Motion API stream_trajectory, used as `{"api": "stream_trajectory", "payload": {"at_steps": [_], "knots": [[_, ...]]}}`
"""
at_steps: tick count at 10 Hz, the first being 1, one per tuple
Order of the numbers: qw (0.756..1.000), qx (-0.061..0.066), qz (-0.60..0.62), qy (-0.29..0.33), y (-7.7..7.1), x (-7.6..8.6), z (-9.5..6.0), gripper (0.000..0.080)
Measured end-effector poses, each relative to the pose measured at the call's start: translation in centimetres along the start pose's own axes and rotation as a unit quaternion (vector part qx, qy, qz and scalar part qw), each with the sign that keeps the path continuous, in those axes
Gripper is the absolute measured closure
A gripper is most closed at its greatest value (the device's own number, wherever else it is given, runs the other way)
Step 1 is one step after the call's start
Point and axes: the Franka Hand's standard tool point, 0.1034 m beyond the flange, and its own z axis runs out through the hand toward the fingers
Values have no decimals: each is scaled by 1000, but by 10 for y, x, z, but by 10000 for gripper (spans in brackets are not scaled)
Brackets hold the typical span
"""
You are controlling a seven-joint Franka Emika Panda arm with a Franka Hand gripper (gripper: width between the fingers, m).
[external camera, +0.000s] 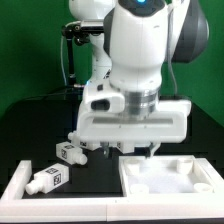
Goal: Assemble one leg
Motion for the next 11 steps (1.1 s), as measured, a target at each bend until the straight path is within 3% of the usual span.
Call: {"api": "stream_trajectory", "payload": {"at_steps": [6,8,9,10,11], "knots": [[1000,-5,0,6,-7,-5,1,150],[1000,-8,-3,-22,-26,-20,0,150],[999,-9,-12,-29,-36,-37,4,150],[999,-10,-17,-30,-40,-51,10,150],[999,-9,-31,-31,-38,-50,10,150]]}}
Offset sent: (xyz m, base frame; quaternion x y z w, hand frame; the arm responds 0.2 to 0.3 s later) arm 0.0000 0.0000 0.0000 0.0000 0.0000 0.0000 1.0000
